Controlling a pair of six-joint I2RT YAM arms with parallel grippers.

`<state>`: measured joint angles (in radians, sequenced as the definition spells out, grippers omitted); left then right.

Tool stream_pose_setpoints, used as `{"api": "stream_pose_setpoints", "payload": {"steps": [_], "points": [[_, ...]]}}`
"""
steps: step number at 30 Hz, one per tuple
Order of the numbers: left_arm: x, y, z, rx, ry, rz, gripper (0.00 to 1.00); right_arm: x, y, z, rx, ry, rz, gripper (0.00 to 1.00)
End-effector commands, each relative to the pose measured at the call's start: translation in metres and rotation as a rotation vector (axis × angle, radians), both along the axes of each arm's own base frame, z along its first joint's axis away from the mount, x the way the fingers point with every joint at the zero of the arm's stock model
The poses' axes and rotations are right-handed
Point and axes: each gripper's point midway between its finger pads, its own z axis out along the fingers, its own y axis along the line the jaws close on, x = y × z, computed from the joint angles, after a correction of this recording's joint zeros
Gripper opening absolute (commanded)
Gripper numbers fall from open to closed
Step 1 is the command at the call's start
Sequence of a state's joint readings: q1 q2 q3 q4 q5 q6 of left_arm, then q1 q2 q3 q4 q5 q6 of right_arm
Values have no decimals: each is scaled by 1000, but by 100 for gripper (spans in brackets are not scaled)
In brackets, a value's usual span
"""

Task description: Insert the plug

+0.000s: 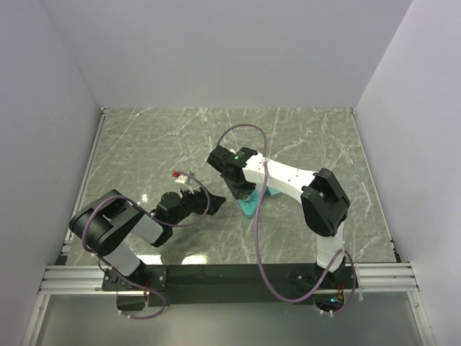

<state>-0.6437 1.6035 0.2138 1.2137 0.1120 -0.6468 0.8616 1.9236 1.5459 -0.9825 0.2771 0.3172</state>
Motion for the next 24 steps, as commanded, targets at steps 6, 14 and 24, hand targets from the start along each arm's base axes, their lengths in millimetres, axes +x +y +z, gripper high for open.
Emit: {"api": "stream_pose_setpoints", "payload": {"steps": [6,14,24], "points": [[5,-3,12,-17,-48,-6,93,13,-6,12,40,-88,-32,47],[6,-3,11,-17,-46,-3,93,14,-8,16,73,-132,-41,54],[6,-5,9,-20,-39,-14,92,20,-9,22,95,-190,-51,33]]}}
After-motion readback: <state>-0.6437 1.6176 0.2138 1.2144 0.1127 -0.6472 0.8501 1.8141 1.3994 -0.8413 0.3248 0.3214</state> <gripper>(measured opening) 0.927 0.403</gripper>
